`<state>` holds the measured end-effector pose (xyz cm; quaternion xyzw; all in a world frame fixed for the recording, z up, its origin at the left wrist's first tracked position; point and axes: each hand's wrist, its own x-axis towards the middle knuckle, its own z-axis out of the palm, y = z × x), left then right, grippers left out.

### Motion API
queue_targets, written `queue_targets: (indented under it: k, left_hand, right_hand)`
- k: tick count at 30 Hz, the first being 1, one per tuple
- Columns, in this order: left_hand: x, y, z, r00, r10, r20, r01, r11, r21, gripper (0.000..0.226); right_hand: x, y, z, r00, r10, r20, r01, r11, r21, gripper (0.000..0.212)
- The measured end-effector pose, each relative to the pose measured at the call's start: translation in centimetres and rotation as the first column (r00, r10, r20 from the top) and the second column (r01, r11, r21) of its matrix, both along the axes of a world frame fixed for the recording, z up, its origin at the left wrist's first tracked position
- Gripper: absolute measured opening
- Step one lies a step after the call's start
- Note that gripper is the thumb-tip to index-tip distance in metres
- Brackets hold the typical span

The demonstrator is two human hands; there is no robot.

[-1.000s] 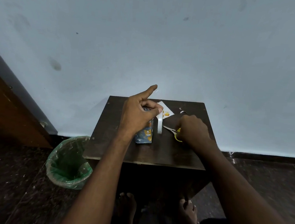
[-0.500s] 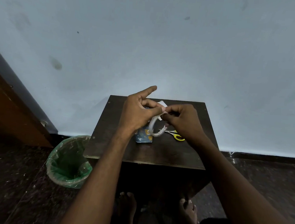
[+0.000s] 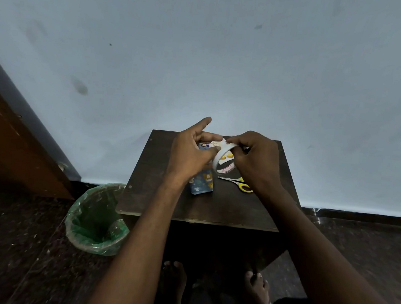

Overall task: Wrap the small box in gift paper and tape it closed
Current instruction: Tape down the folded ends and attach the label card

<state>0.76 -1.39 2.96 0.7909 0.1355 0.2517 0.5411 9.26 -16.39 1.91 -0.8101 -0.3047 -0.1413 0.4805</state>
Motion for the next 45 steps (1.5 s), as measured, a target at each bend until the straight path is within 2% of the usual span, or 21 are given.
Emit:
queue_targets:
  k: [4,7,9,11,15,17,19,21,23,25,27,30,34,38,40,42,43,45]
  left_hand:
    - [-0.2,0.3,-0.1,0.999,0.006,0.037,-0.004,0.999,-0.048,0.062]
    - [-0.5,0.5,0.0,0.997,-0.026,0.069,0.031,0.996,-0.081,0.053]
    - [-0.7,0.8,0.1,0.995,-0.064,0.082,0.073,0.992,-0.105,0.052]
    - [-0.9,1.1,0.0,0.991,-0.112,0.08,0.12,0.986,-0.113,0.051]
    - [-1.3,1.4,0.0,0.979,-0.173,0.105,0.185,0.976,-0.117,0.045]
    - [-1.4,1.4,0.1,0.981,-0.16,0.109,0.174,0.975,-0.138,0.046]
    - [-1.5,1.4,0.2,0.981,-0.161,0.108,0.177,0.971,-0.162,0.048]
    - [-1.6,1.6,0.2,0.982,-0.158,0.106,0.175,0.969,-0.173,0.05]
    - [-1.6,1.5,0.2,0.984,-0.145,0.108,0.163,0.969,-0.186,0.05]
    - [-1.6,1.4,0.2,0.982,-0.14,0.124,0.165,0.96,-0.227,0.05]
    - [-1.6,1.3,0.1,0.979,-0.136,0.153,0.178,0.935,-0.308,0.049]
    - [-1.7,1.6,0.0,0.98,-0.11,0.165,0.167,0.906,-0.389,0.049]
    - [-2.1,2.3,0.0,0.983,-0.094,0.158,0.146,0.92,-0.363,0.044]
    - [-3.3,3.4,0.5,0.984,-0.111,0.137,0.142,0.961,-0.236,0.037]
    - [-3.9,3.8,0.6,0.987,-0.138,0.081,0.153,0.961,-0.232,0.038]
    - [-4.3,3.8,0.8,0.989,-0.148,0.027,0.15,0.954,-0.261,0.029]
    - [-4.5,3.6,0.9,0.989,-0.148,0.01,0.145,0.948,-0.283,0.033]
    - [-4.6,3.3,1.1,0.992,-0.12,-0.025,0.106,0.945,-0.31,0.06]
  right_hand:
    - [1.4,-0.9,-0.8,0.976,-0.187,-0.112,0.167,0.972,-0.167,0.021]
    - [2.0,-1.5,-1.0,0.93,-0.297,-0.217,0.278,0.954,-0.114,0.012]
    - [2.2,-1.5,-1.0,0.923,-0.311,-0.226,0.301,0.951,-0.077,0.014]
    - [2.2,-1.3,-1.2,0.943,-0.273,-0.189,0.256,0.961,-0.105,0.015]
    - [1.9,-0.7,-3.0,0.971,-0.166,-0.171,0.092,0.923,-0.373,0.031]
    - [1.4,-0.4,-3.3,0.969,-0.17,-0.179,0.085,0.911,-0.403,0.034]
    - [0.8,-0.2,-2.7,0.972,-0.15,-0.18,0.091,0.949,-0.302,0.03]
    - [0.0,0.2,-1.3,0.964,-0.061,-0.257,0.046,0.997,-0.064,0.018]
    - [-0.9,0.7,0.2,0.909,0.107,-0.403,-0.033,0.982,0.186,0.009]
    - [-1.6,1.1,0.7,0.863,0.202,-0.463,-0.065,0.954,0.294,0.011]
    - [-2.2,1.3,0.5,0.894,0.178,-0.411,-0.06,0.957,0.284,0.013]
    - [-3.0,1.4,-0.1,0.959,0.139,-0.245,-0.086,0.973,0.214,0.015]
    - [-3.3,1.5,-0.5,0.982,0.188,-0.003,-0.187,0.98,0.065,0.015]
    - [-2.8,1.2,-0.6,0.975,0.22,0.029,-0.22,0.976,0.001,0.016]
    - [-2.6,1.2,-0.7,0.97,0.238,0.053,-0.235,0.971,-0.048,0.017]
    - [-2.5,1.2,-0.8,0.965,0.245,0.089,-0.238,0.968,-0.083,0.017]
    - [-2.5,1.2,-0.7,0.965,0.242,0.1,-0.234,0.969,-0.082,0.015]
    - [-2.5,1.1,-0.6,0.967,0.224,0.121,-0.216,0.974,-0.072,0.012]
